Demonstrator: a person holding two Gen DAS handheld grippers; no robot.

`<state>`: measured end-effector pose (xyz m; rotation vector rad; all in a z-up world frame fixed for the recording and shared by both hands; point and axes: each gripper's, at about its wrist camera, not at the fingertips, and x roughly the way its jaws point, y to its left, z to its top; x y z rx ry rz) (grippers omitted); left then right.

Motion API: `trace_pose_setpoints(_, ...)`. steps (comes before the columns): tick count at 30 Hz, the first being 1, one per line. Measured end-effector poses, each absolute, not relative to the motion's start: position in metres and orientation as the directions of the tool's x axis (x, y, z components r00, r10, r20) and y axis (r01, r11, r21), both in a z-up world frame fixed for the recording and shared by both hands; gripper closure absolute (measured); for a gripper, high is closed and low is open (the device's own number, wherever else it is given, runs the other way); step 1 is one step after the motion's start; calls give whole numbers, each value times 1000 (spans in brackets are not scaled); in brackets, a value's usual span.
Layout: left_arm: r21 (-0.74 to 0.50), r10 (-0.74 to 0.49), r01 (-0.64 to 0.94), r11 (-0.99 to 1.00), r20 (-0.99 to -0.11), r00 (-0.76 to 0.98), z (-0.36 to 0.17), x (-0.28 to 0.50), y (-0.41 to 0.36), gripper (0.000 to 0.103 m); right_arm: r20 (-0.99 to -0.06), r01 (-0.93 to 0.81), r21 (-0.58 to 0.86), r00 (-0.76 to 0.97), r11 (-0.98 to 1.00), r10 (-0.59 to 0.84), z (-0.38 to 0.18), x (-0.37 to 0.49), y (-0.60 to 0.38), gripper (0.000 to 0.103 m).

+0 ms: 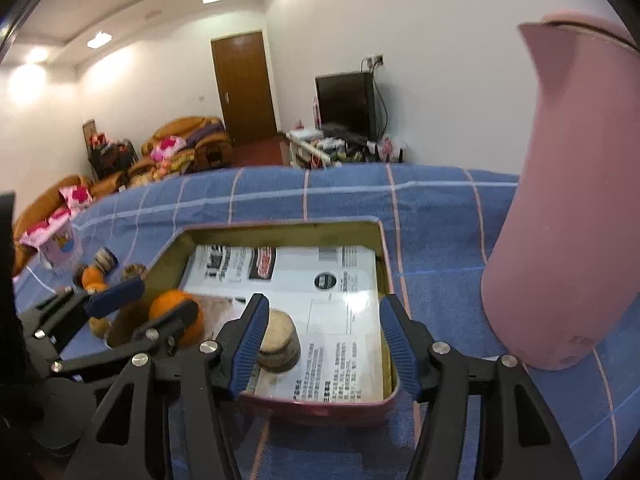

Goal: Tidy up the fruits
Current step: 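Carry the jar into the tin with the right gripper while the left gripper grasps an orange, then release the jar in the tin while the left gripper drops the orange beside it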

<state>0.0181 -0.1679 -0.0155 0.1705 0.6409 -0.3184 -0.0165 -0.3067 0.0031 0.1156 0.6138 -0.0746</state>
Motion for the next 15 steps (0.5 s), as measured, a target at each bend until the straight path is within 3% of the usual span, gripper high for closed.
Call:
trace_pose_setpoints(2,88,-210,315,945,-573,792,-11,11,-168,2,-543,124,74,837,990,-64,8,-22,-307,36)
trace_pose_setpoints(3,101,-202,303,948,-545,814,-8,6,-168,0,-523,135,67,848,989,-81,11,-26,-307,35)
trace_pose_setpoints(7,136,-180,267,954,-454,873,1,-3,-164,0,-446,180,59,885,982,-135,19,-37,-309,33)
trace_pose_setpoints(13,95,-154,223,970,-472,868,1,5,-150,0,-372,247,81,906,966,-201,25,-48,-316,33)
trace_pose_setpoints(15,93,-145,212,973,-467,872,1,4,-146,0,-347,255,82,913,963,-212,26,-53,-317,27)
